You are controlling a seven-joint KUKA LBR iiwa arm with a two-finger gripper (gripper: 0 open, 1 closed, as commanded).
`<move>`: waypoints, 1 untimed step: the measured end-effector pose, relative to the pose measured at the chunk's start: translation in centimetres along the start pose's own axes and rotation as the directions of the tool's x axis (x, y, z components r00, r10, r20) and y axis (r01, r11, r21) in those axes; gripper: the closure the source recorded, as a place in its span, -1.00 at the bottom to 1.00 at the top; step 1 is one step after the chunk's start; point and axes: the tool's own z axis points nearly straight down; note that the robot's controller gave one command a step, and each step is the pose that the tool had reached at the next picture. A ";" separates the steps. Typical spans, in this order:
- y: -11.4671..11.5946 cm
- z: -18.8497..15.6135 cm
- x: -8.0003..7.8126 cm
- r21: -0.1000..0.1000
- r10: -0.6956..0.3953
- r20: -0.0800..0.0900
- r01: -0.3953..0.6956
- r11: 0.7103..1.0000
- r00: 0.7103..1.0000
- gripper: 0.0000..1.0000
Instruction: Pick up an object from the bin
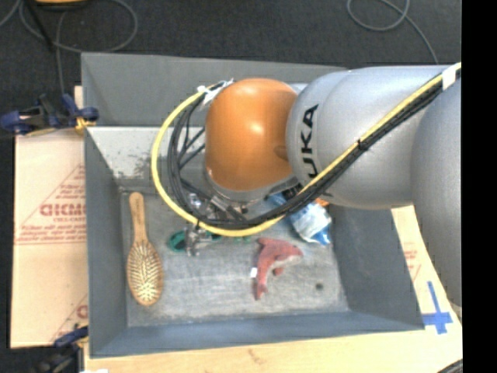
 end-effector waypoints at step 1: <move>-3.0 5.7 0.8 -0.005 -0.001 -0.002 0.001 1.000 1.000 1.00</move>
Offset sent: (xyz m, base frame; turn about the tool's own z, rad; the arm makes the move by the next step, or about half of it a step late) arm 0.0166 0.0204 -0.0159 -0.0582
